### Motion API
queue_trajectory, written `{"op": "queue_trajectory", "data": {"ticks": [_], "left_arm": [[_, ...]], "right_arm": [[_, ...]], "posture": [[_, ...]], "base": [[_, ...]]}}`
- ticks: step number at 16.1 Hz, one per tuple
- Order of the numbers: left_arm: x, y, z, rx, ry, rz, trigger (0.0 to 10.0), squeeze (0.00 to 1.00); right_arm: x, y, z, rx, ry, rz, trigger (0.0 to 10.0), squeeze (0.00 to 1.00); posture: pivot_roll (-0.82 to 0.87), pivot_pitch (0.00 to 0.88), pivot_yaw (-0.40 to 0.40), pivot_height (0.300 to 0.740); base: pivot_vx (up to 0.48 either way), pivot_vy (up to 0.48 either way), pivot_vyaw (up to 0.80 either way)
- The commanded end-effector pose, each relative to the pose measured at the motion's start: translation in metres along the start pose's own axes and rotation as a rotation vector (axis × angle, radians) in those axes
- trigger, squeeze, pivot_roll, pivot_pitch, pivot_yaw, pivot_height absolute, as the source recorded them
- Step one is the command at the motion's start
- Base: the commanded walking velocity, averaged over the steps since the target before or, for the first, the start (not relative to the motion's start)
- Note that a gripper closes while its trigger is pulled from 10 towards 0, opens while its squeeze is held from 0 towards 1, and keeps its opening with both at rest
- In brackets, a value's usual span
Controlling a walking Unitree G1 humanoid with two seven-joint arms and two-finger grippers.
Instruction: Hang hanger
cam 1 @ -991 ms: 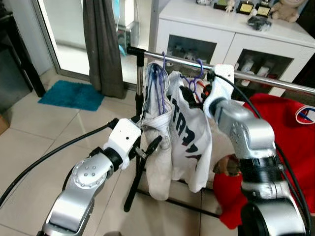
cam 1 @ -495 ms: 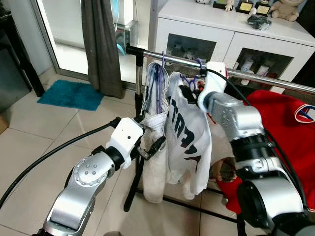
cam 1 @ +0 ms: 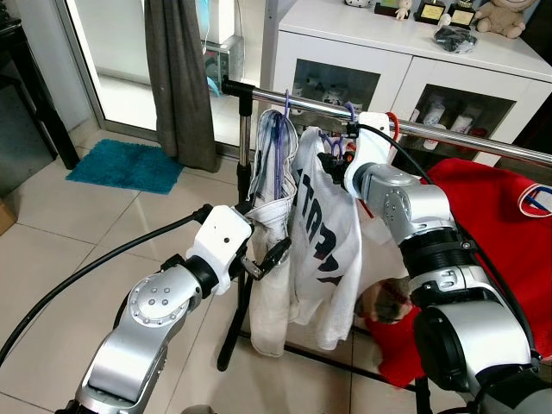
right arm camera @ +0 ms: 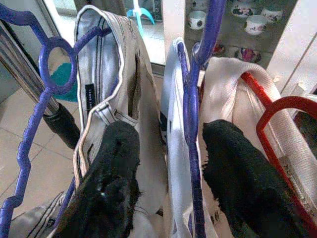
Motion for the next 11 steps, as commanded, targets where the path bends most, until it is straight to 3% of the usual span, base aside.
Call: {"op": "queue_trajectory", "data": {"ticks": [1, 11], "left_arm": [[0.0032, 0.0031, -0.0021, -0.019, 0.008, -0.013, 10.0, 0.0], [0.0002, 0.0045, -0.0056, -0.032, 0.016, -0.006, 10.0, 0.0]], "right_arm": [[0.0139, -0.0011, -0.0037, 0.0, 0.014, -0.034, 0.0, 0.0], [0.0072, 0.004, -0.0074, -0.014, 0.036, -0.011, 0.0, 0.0]], "posture": [[0.1, 0.0, -0.087, 0.74], [0.1, 0.0, -0.094, 0.74]], "base": [[0.0, 0.0, 0.0], [0.0, 0.0, 0.0]]}}
Point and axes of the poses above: a point about 5 cm out from each wrist's last joint towards the gripper, its own y axis pointing out of the wrist towards the gripper, its own x axis along the axis of the wrist's last joint, z = x × y, the point moved 6 cm from there along y, pointing out of the wrist towards the gripper, and after that the axes turned 4 degrees about y, right-handed, at the moved point
